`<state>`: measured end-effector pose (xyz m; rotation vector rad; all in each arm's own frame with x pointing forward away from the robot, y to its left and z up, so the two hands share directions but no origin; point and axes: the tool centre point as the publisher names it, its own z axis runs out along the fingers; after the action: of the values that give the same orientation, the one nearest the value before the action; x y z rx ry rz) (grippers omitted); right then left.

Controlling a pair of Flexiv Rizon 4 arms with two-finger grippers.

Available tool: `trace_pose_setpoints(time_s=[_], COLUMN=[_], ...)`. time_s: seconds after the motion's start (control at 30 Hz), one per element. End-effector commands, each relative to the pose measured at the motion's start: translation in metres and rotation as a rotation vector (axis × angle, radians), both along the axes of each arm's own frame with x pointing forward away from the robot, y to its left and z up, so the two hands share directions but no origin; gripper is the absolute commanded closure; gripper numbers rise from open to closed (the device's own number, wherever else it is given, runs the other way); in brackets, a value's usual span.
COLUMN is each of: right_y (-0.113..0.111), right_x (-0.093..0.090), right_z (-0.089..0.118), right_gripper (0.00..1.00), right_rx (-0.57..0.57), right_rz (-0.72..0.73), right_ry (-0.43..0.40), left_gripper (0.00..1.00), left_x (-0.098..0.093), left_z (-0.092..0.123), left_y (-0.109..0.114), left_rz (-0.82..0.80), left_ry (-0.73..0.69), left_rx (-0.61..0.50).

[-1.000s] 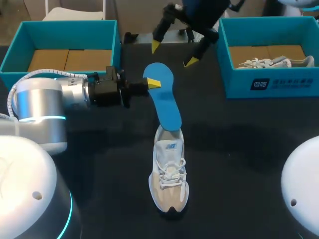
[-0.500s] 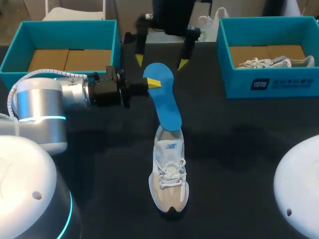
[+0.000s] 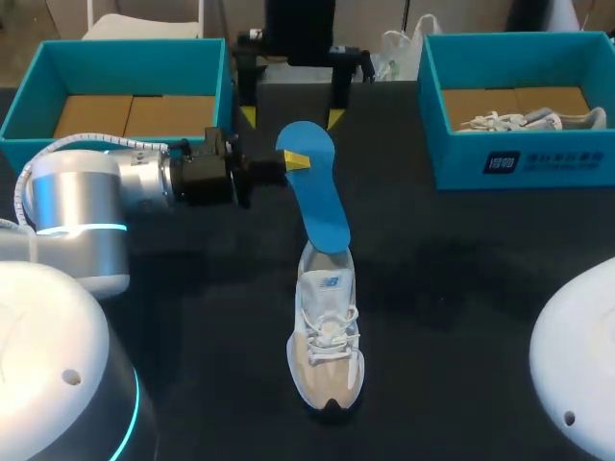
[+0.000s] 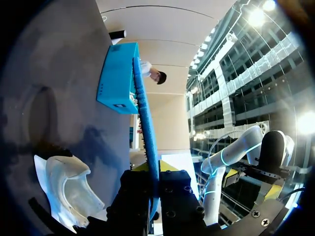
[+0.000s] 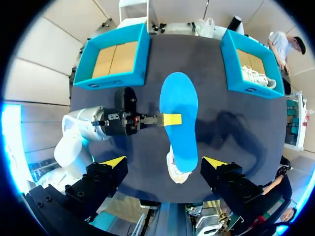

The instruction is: Take the shoe out of the shoebox, open the shoe tongue, remove and reinsert the insole, then place the shoe into the shoebox

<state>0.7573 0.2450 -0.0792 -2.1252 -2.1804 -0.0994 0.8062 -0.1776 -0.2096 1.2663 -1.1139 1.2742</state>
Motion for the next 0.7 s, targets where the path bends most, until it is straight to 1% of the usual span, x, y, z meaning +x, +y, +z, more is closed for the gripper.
trace_pose_setpoints(time_s=[0.03,0.07,0.1,0.13,0.17,0.2,0.23,0.3,0.33,0.37,0.4,0.43,0.47,0.5,0.63,0.7], right_y=[-0.027,-0.029,-0.032,-0.034,-0.036,-0.04,-0.041,-0.045,-0.047,-0.048,-0.051,-0.052,-0.055,-0.057,-0.06,-0.06], right_x=[-0.005,-0.005,-0.003,-0.003,-0.003,-0.002,-0.002,-0.003,-0.003,-0.004,-0.004,-0.004,-0.005,-0.006,-0.007,-0.007], right_z=[0.0,0.0,-0.001,-0.003,-0.004,-0.008,-0.01,-0.015,-0.016,-0.017,-0.02,-0.021,-0.021,-0.02,-0.015,-0.013], right_gripper=[0.0,0.0,0.0,0.0,0.0,0.0,0.0,0.0,0.0,0.0,0.0,0.0,0.0,0.0,0.0,0.0], right_rx=[0.228,0.251,0.283,0.328,0.365,0.406,0.456,0.529,0.578,0.601,0.641,0.682,0.713,0.742,0.839,0.857], right_rz=[-0.032,-0.04,-0.076,-0.063,-0.069,-0.101,-0.086,-0.116,-0.102,-0.109,-0.142,-0.122,-0.134,-0.148,-0.15,-0.15], right_ry=[0.008,0.015,0.046,0.036,0.044,0.078,0.062,0.072,0.057,0.06,0.091,0.065,0.064,0.075,0.068,0.085], left_gripper=[1.0,1.0,1.0,1.0,1.0,1.0,1.0,1.0,1.0,1.0,1.0,1.0,1.0,1.0,1.0,1.0], left_x=[-0.001,-0.001,-0.001,-0.001,-0.001,-0.001,-0.001,-0.001,-0.001,-0.001,-0.001,-0.001,-0.001,-0.001,-0.001,-0.001], left_z=[0.0,0.0,0.0,0.0,0.0,0.0,0.0,0.0,0.0,0.0,0.0,0.0,0.0,0.0,0.0,0.0], left_y=[0.0,0.0,0.0,0.0,0.0,0.0,0.0,0.0,0.0,0.0,0.0,0.0,0.0,0.0,0.0,0.0], left_rz=[0.0,0.0,0.0,0.0,0.0,0.0,0.0,0.0,0.0,0.0,0.0,0.0,0.0,0.0,0.0,0.0], left_ry=[-0.001,-0.001,-0.001,-0.001,-0.001,-0.001,-0.001,-0.001,-0.001,-0.001,-0.001,-0.001,-0.001,-0.001,-0.001,-0.001], left_rx=[0.001,0.001,0.001,0.001,0.001,0.001,0.001,0.001,0.001,0.001,0.001,0.001,0.001,0.001,0.001,0.001])
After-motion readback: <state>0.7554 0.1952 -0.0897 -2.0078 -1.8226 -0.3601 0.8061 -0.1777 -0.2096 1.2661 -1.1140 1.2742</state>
